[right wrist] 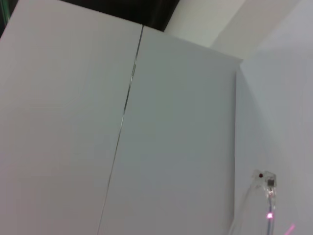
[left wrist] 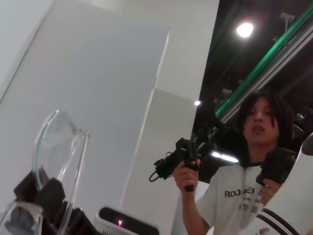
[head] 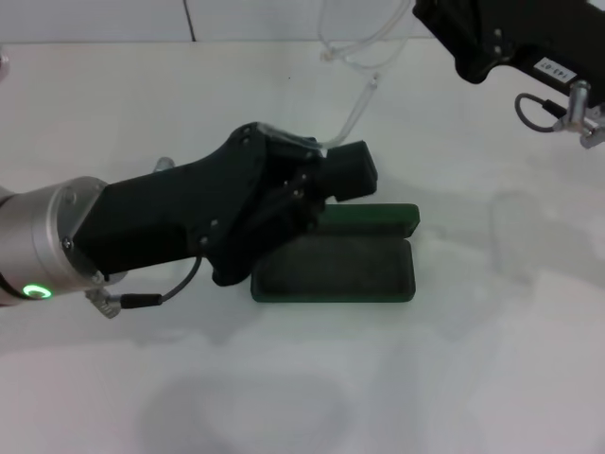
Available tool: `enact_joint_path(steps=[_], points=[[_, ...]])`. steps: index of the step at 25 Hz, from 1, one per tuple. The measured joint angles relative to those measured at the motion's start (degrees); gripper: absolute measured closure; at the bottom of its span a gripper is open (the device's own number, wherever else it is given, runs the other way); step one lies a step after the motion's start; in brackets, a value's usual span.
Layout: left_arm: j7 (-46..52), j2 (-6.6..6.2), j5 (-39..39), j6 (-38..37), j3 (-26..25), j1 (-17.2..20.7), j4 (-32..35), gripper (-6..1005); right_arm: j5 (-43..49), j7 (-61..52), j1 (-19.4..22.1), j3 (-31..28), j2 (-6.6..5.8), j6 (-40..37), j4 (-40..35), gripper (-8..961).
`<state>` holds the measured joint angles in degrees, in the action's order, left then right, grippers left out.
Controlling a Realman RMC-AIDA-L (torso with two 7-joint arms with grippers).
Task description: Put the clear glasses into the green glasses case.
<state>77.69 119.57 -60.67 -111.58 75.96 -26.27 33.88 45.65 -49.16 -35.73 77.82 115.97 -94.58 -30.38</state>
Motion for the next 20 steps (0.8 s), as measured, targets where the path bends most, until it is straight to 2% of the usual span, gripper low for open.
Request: enact_joint_path(steps=[20], points=[[-0.2, 0.15, 1.7, 2.7, -1.1, 0.8, -3.1, 964, 0.7, 0.5, -0.5, 11.1, 0.1, 4.7, 0.0, 840]])
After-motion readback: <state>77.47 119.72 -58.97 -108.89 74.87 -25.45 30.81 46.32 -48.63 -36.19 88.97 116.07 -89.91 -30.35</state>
